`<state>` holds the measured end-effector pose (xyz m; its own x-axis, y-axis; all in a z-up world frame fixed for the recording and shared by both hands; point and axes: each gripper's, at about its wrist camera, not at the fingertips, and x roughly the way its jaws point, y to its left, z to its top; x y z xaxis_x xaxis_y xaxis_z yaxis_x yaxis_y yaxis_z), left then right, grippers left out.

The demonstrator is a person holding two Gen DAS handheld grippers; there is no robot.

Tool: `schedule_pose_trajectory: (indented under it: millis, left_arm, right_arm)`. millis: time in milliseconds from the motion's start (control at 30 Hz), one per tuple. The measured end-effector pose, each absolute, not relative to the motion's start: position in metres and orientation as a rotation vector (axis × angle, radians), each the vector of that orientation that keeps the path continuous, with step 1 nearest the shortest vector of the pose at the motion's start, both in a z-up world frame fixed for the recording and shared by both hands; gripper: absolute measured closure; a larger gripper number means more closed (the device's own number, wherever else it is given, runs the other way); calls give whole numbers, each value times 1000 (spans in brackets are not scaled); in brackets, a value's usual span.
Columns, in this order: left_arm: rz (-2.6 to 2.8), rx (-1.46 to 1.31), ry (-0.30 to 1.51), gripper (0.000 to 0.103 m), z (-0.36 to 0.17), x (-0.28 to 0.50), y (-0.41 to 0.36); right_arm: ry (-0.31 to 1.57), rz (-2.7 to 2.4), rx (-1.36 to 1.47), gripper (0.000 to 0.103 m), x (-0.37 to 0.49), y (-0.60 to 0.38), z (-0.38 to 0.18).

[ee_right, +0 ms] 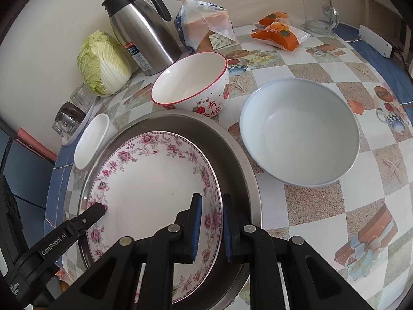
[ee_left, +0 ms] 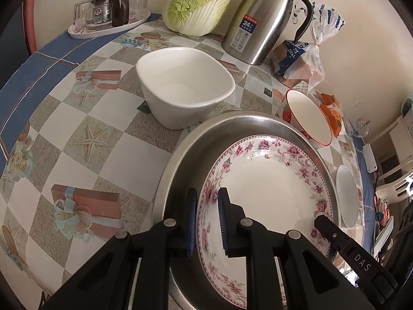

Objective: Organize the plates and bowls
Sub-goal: 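Lower the pink-floral plate into the steel basin with the right tool, then open the right tool and release the plate rim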

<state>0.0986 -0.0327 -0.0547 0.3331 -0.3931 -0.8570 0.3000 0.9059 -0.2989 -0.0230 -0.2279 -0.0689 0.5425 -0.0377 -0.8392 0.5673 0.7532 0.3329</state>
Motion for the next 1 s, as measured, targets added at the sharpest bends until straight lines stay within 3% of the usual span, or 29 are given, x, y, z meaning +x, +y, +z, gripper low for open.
schedule_pose_trajectory:
  millis: [467, 667, 733, 900, 1000]
  left_arm:
    - [-434, -48, 1132, 86, -38, 94, -34]
    - [-442, -44, 1128, 67, -33, 91, -34]
    - [-442, -36, 1134, 56, -32, 90, -34]
    - [-436, -14, 1153, 53, -32, 89, -37]
    - [-442, 0, 1152, 46, -31, 88, -38]
  right_arm:
    - [920, -412, 561, 84, -26, -223, -48]
    - [928, -417, 522, 84, -26, -218, -38]
    - [937, -427, 507, 78, -26, -216, -37]
    - [950, -446, 489, 49, -29, -215, -35]
    - [950, -445, 479, 41, -30, -214, -33]
